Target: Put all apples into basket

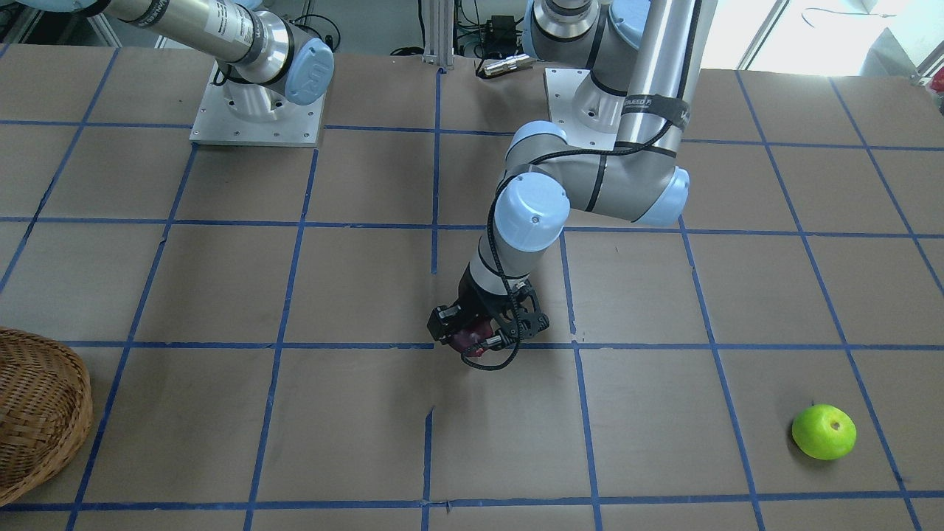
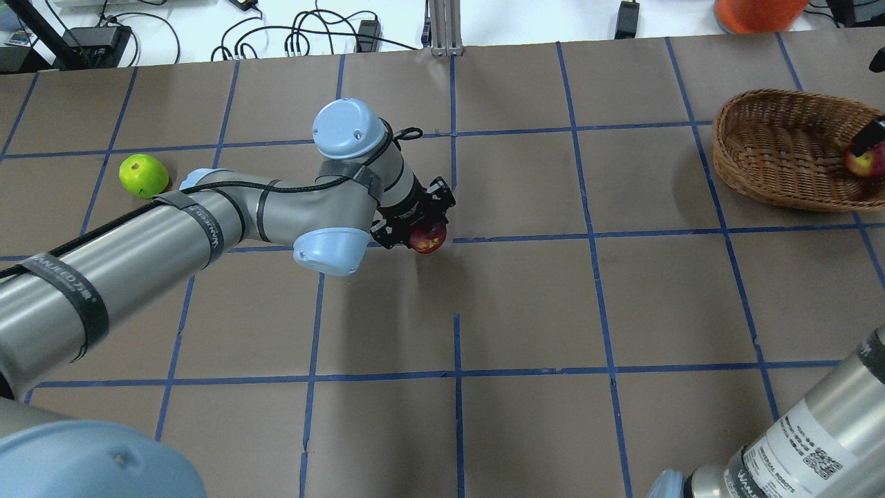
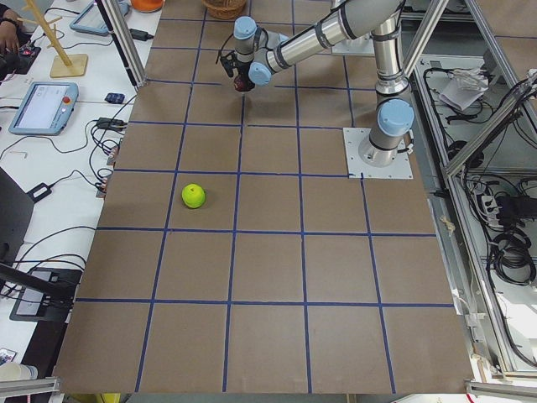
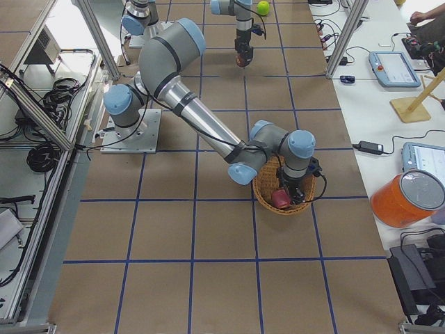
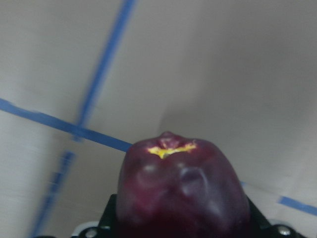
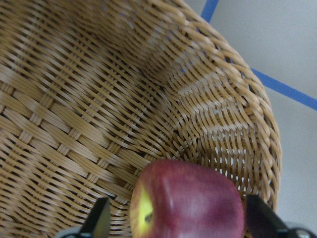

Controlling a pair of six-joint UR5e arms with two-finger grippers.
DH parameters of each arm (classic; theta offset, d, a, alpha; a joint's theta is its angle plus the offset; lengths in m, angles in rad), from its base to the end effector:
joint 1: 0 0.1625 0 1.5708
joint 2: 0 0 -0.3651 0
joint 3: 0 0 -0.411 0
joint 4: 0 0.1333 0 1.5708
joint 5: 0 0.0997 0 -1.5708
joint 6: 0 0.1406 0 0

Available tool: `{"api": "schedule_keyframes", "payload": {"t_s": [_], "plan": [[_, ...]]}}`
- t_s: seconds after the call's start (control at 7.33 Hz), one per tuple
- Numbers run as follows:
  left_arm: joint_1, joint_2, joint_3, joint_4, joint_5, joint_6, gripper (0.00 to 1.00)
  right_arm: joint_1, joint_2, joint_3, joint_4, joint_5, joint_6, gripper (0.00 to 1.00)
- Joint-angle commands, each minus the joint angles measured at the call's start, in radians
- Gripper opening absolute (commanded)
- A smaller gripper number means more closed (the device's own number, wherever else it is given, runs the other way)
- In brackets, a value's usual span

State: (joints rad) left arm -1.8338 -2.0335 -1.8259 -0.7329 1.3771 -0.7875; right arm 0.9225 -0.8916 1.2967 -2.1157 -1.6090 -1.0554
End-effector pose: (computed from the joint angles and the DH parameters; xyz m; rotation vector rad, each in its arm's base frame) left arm -0.3077 -0.5262 0.0938 0.7391 -2.8189 0.0096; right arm -0.3360 -0.6555 0.1594 0.6045 -2.9485 0.0955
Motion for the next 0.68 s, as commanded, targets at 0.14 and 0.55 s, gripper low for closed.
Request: {"api": "schedule_keyframes", "payload": {"t_s": [0.14, 0.55], "plan": [[-0.042, -0.021, 0.002, 0.03, -0.007, -0.054, 1.0, 0.128, -0.055, -0.162, 0.286, 0.001, 0.119, 1.0], [0.032, 0.07, 0.061, -0.096, -0.012, -0.046, 1.0, 0.379, -0.13, -0.162, 0.436, 0.006, 0.318, 1.0]]}}
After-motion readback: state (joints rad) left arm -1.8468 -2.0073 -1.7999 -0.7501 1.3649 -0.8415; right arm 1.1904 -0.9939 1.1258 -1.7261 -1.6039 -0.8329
